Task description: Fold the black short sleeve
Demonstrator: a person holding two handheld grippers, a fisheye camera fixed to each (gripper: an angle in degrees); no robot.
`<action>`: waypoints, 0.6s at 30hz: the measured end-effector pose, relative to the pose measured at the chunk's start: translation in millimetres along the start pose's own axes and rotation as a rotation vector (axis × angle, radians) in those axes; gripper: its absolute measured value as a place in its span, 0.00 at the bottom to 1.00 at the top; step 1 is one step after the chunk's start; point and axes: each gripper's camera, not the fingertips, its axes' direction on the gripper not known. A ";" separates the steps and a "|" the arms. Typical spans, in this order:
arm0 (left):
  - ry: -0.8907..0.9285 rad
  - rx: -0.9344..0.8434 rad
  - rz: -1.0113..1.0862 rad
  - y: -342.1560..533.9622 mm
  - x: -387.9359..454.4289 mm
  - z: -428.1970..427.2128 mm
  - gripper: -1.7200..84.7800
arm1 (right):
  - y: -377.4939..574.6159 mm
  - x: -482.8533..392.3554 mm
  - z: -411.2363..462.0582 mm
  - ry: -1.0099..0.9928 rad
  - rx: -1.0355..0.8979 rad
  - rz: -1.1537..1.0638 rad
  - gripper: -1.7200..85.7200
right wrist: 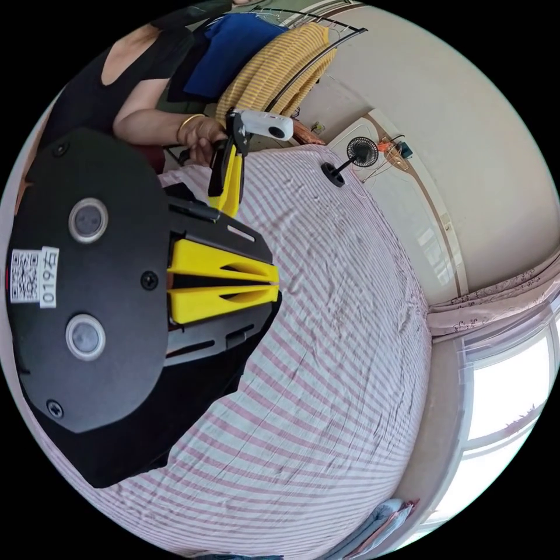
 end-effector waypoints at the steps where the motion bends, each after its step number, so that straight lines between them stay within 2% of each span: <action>1: 0.050 0.009 -0.004 6.0 -4.2 2.4 0.11 | -9.9 6.4 -2.2 -0.007 -0.015 -0.015 0.01; 3: 0.075 0.004 0.003 13.4 -5.8 10.3 0.10 | -24.4 13.9 -1.7 -0.037 -0.050 -0.055 0.01; 6: -0.025 -0.038 -0.010 22.2 -1.2 30.3 0.09 | -47.5 24.8 4.4 -0.068 -0.110 -0.074 0.01; 10: -0.170 -0.067 -0.026 31.9 7.2 55.9 0.11 | -72.3 27.8 6.1 -0.013 -0.118 -0.089 0.01; 13: -0.148 -0.133 0.006 36.5 14.9 84.7 0.14 | -91.8 31.1 20.2 -0.006 -0.174 -0.116 0.01; 18: -0.111 -0.122 -0.005 47.0 15.1 98.6 0.17 | -129.4 47.8 33.9 -0.022 -0.238 -0.159 0.01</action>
